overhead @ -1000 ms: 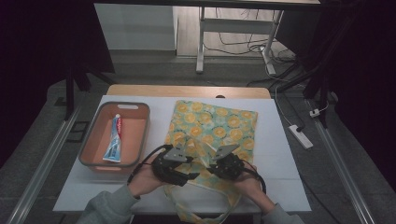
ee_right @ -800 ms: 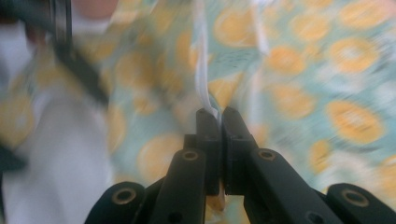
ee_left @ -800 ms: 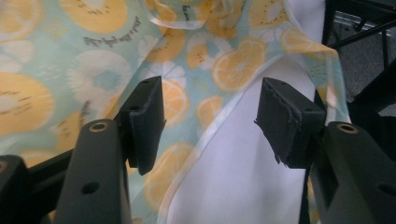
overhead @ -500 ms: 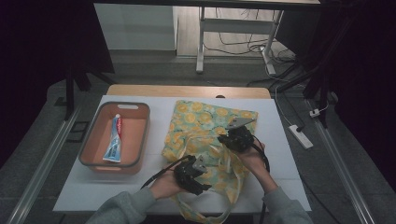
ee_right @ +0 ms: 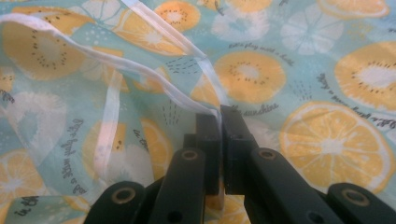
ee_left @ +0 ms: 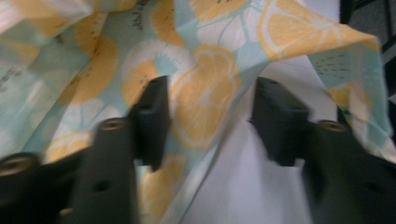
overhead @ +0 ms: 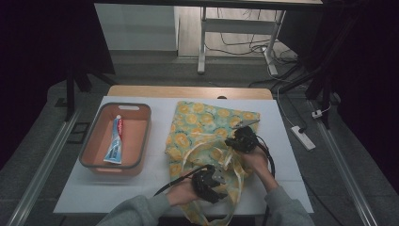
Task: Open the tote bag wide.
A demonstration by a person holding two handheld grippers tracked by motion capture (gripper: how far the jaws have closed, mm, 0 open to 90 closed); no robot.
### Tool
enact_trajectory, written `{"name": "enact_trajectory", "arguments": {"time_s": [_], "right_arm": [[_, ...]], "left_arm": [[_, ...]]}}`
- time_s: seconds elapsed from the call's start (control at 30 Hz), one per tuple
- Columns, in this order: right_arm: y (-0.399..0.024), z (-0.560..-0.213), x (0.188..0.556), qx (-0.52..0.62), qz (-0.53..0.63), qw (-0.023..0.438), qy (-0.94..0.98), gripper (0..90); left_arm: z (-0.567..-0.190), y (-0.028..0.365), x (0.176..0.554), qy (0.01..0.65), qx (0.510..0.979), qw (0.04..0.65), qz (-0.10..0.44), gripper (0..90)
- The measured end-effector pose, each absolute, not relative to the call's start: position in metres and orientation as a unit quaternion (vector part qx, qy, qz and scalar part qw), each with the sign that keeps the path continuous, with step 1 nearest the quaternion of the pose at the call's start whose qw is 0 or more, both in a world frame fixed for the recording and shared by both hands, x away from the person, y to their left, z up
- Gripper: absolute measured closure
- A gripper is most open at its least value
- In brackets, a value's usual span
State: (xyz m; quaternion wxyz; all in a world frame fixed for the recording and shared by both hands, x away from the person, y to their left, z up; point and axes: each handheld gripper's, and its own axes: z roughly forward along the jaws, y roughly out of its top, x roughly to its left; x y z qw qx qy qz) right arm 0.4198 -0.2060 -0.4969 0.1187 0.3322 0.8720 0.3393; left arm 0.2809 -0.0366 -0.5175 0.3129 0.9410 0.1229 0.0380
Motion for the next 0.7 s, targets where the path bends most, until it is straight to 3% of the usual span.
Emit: {"name": "enact_trajectory", "arguments": {"time_s": [0.1,0.13,0.17,0.27,0.37,0.47,0.57,0.7], "right_arm": [[-0.207,-0.5,0.42,0.331,0.341,0.105,0.873,76.7],[-0.207,-0.5,0.421,0.333,0.343,0.1,0.873,64.7],[-0.207,-0.5,0.42,0.336,0.349,0.096,0.869,47.7],[-0.205,-0.487,0.413,0.326,0.378,0.086,0.862,29.8],[-0.192,-0.47,0.397,0.286,0.382,0.048,0.878,20.7],[-0.174,-0.471,0.382,0.25,0.342,0.027,0.905,16.9],[-0.161,-0.487,0.379,0.246,0.281,0.053,0.926,17.0],[-0.162,-0.503,0.386,0.26,0.262,0.025,0.929,36.0]], "left_arm": [[-0.52,-0.041,0.281,0.122,0.941,0.313,0.037,79.8],[-0.52,-0.041,0.28,0.121,0.942,0.311,0.04,86.6],[-0.519,-0.04,0.28,0.12,0.942,0.309,0.041,88.8],[-0.519,-0.038,0.281,0.124,0.941,0.312,0.037,89.1],[-0.517,-0.036,0.28,0.123,0.94,0.316,0.04,89.2],[-0.514,-0.034,0.276,0.118,0.939,0.32,0.039,89.2],[-0.512,-0.033,0.274,0.116,0.939,0.32,0.038,89.2],[-0.511,-0.03,0.272,0.108,0.941,0.32,0.037,89.1]]}}
